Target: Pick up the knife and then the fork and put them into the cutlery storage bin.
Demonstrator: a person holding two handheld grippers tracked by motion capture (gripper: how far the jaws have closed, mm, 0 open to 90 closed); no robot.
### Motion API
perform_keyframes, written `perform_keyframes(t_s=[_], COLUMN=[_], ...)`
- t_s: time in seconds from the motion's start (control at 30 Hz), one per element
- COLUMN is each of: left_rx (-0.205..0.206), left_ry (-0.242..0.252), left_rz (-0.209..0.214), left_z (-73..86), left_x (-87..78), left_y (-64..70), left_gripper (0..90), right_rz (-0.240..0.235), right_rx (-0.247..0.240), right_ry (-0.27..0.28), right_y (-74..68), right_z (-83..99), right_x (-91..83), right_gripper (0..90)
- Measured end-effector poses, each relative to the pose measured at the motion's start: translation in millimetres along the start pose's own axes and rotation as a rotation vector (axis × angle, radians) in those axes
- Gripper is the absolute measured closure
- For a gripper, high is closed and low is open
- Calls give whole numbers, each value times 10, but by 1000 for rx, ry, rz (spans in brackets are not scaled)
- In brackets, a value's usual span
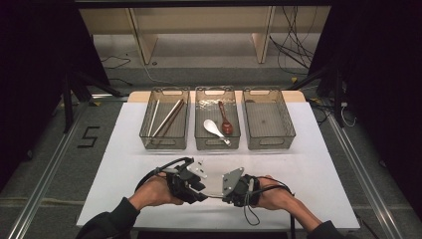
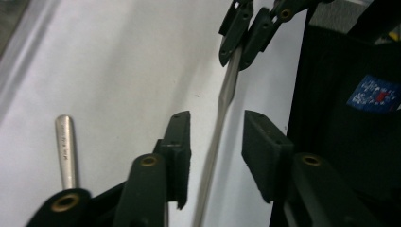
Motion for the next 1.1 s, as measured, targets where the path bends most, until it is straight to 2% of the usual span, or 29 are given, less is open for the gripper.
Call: perform_keyframes(t_s=[0.1, 0.13, 0.27, 0.4, 0.43, 0.57, 0.6, 0.63, 0.83, 1.1], left_rx=[-33, -43, -97, -110, -125, -158, -164, -175, -216, -266], left_ry=[55, 80, 146, 187, 202, 271, 281, 286, 311, 388], left_rz=[-32, -38, -81, -136, -150, -176, -169, -158, -195, -238], left_z=[-33, -45, -61, -48, -45, -31, -22, -10, 99, 221], left_x=[-62, -84, -154, -229, -245, -314, -327, -335, -353, -443], left_y=[-57, -75, -151, -212, -232, -296, -305, -308, -403, -522], left_gripper=[506, 498, 384, 294, 279, 235, 231, 228, 185, 163], right_rz=[24, 33, 79, 121, 134, 166, 172, 178, 197, 212], right_rx=[28, 36, 104, 180, 198, 254, 259, 266, 308, 381], right_ry=[-5, 3, 3, 6, 10, 23, 30, 33, 71, 116], right_y=[74, 105, 228, 376, 416, 531, 553, 569, 643, 780], right_z=[28, 39, 113, 195, 214, 278, 286, 294, 300, 313], right_x=[-25, -26, -89, -156, -169, -234, -249, -267, -365, -495], right_gripper=[843, 843, 843, 842, 843, 842, 843, 842, 843, 843])
Point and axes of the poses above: each handheld gripper's, and its own axes: x roughly forward along the jaws, z roughly out of its underside, y roughly to its right, the point moved 8 cm from there along x, roughly forward along the jaws, and after that the axes turned 6 degrees about x, right-handed, at the moved point
